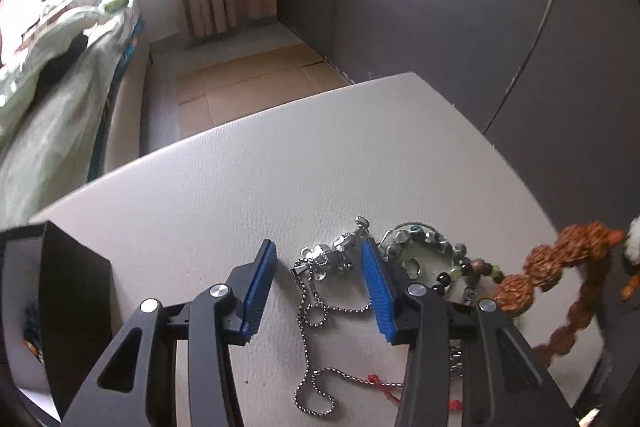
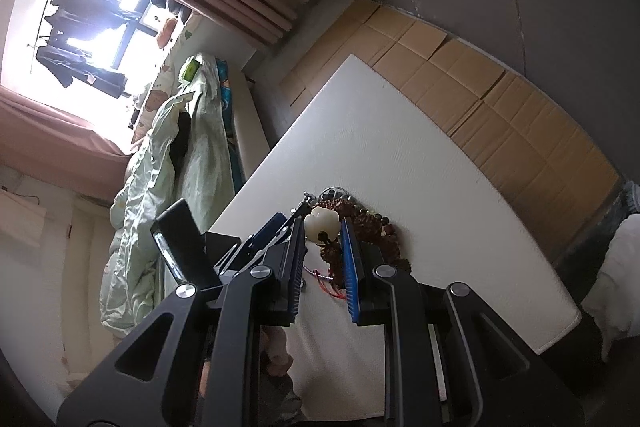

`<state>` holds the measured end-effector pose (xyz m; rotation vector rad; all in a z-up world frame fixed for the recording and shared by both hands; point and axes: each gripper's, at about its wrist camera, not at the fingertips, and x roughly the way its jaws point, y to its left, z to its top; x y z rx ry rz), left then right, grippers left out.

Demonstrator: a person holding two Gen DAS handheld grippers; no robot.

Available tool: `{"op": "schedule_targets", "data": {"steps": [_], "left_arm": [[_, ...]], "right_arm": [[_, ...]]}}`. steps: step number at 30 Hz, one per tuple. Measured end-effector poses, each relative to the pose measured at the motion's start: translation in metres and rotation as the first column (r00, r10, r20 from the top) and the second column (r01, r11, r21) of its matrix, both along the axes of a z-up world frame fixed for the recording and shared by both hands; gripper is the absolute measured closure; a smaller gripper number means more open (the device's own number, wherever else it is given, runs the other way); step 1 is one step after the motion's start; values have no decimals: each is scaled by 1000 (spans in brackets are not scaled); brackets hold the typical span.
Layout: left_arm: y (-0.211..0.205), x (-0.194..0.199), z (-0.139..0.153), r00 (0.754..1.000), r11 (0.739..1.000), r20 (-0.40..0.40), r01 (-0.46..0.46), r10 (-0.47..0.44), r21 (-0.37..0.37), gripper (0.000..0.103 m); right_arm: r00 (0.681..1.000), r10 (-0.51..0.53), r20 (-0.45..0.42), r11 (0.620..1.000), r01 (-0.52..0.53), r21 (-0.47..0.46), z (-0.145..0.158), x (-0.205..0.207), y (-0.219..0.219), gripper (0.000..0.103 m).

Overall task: Organize jewelry
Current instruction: 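Lift the brown bracelet with the right gripper while the left gripper grasps the silver chain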

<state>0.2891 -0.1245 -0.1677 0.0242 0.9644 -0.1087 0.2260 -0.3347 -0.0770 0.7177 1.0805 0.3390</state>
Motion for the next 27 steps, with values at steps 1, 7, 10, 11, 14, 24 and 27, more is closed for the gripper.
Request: {"op": "schedule_targets", "data": {"steps": [1, 7, 10, 11, 14, 24, 27], "left_arm": [[-1, 0, -1, 1000, 1000, 8, -5, 4, 26, 73], [14, -3, 8, 1000, 1000, -13, -15, 15, -3, 88], [27, -14, 25, 999, 999, 1, -37, 37, -37, 88], [30, -17, 31, 999, 998, 9, -42, 42, -40, 88], [39, -31, 58, 998, 998, 47, -47, 49, -42, 88], [71, -86, 186, 972, 995, 219, -63, 79, -76, 88], [78, -102, 230, 957, 995, 278, -58, 78, -81, 88]], "right_arm": [[1000, 1, 1, 1000, -1, 1, 1, 0, 0, 84], [1000, 19, 7, 1000, -19, 17, 3, -1, 0, 84], [999, 40, 22, 999, -41, 35, 6, -2, 2, 84], [999, 46, 28, 998, -47, 48, 8, -3, 2, 84], [996, 69, 59, 993, -75, 92, 16, -5, 5, 84], [976, 133, 171, 980, -156, 127, 51, -23, 23, 84], [972, 151, 181, 977, -175, 126, 56, -23, 32, 84]]}}
